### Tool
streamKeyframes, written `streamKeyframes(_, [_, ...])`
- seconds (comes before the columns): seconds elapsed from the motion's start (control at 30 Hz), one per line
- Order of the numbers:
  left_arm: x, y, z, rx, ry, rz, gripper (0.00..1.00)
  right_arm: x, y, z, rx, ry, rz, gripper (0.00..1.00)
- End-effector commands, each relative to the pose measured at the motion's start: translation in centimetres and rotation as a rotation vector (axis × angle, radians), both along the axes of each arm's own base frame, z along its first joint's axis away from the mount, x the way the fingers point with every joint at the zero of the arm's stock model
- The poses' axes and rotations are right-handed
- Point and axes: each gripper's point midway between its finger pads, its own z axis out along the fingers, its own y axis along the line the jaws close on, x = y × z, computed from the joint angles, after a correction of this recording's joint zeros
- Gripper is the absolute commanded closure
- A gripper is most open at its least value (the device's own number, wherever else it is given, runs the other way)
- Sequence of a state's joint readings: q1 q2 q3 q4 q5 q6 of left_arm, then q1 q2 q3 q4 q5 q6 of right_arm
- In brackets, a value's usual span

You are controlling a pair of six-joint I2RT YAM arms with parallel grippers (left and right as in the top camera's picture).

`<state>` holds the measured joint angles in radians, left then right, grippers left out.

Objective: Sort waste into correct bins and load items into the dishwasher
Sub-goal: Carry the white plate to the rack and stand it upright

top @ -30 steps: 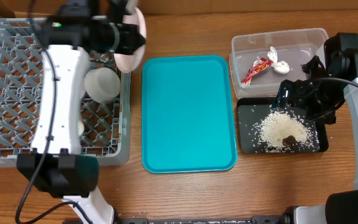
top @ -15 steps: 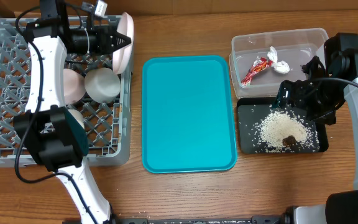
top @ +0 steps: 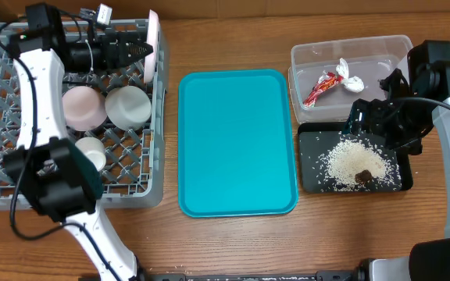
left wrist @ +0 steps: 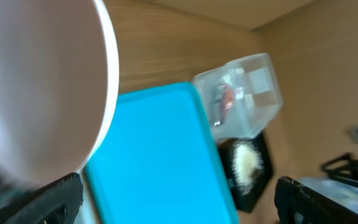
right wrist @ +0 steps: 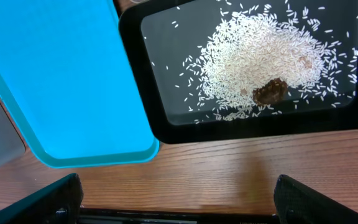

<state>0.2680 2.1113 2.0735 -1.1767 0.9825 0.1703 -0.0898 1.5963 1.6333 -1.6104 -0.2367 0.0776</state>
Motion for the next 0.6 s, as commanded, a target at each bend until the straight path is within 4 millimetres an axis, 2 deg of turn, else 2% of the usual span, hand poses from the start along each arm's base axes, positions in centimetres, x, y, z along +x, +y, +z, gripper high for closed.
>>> streamKeyframes(0.0, [-2.6, 1.9, 4.5, 0.274, -0.011, 0.164, 0.00, 0.6, 0.2, 0.5, 0.008, -0.040, 0.003, 0.00])
streamKeyframes(0.07, [-4.3, 3.2, 4.9, 0.390, 0.064, 0.279, 0.00, 1.5, 0.8, 0.7, 0.043, -0.078, 0.003, 0.00])
streamKeyframes(0.17, [-7.1, 5.1, 4.9, 0.513, 0.210, 0.475, 0.00, 3.8, 2.5, 1.7, 0.120, -0.189, 0.035, 0.00])
streamKeyframes(0.27, [-9.9, 5.2, 4.1, 0.621, 0.312, 0.502, 0.00, 6.9, 3.8, 2.7, 0.111, -0.334, 0.091, 0.00])
streamKeyframes(0.37, [-12.0, 4.3, 2.8, 0.709, 0.398, 0.446, 0.00, 9.1, 4.1, 2.9, 0.006, -0.423, 0.126, 0.00])
streamKeyframes(0.47, [-14.1, 3.1, 1.6, 0.764, 0.484, 0.379, 0.00, 9.3, 4.3, 1.5, -0.070, -0.391, 0.149, 0.00])
streamKeyframes(0.57, [-15.5, 2.1, 0.8, 0.773, 0.529, 0.319, 0.00, 7.8, 4.1, -0.5, -0.107, -0.275, 0.160, 0.00])
